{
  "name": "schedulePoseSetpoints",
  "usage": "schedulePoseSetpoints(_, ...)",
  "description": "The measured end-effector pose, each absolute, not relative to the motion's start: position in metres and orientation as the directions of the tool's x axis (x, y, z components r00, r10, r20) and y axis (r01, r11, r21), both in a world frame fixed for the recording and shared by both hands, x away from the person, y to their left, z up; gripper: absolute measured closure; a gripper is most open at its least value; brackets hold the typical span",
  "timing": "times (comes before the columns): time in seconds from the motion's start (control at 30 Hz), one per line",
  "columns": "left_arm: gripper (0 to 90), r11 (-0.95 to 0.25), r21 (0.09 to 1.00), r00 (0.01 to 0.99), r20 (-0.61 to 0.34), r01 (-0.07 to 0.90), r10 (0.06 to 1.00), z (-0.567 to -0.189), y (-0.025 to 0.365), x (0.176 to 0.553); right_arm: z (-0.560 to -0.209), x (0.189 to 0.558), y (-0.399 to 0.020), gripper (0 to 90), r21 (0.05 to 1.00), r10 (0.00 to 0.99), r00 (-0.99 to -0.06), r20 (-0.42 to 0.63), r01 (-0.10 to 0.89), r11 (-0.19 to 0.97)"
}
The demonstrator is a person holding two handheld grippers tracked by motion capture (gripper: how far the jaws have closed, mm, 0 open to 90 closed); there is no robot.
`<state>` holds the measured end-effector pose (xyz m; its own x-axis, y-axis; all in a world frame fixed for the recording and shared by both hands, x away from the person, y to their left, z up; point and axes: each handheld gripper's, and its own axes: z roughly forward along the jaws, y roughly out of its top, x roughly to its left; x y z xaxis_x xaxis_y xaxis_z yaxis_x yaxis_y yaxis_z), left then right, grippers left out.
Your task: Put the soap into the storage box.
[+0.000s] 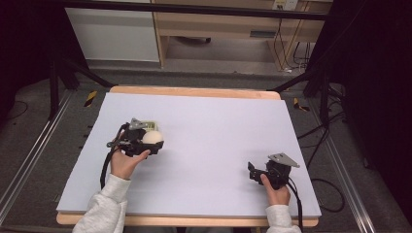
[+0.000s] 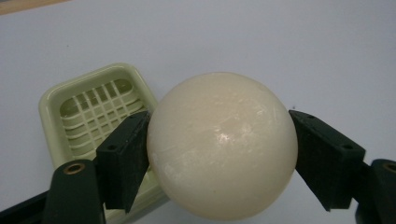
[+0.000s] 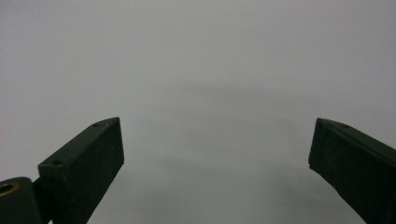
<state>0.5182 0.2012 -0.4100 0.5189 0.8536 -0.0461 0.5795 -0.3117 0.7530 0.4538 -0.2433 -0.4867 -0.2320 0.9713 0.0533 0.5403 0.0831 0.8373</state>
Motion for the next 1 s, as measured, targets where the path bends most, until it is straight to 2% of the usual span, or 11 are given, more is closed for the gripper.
schedulePoseSetpoints(1.0, 24.2, -0.270, 0.744, 0.447, -0.043, 0.611, 0.893, -0.415, 0.229, 0.546, -0.487, 0.454, -0.243, 3.8, 0.836, 0.973, -0.227, 0.049, 0.542, 0.084)
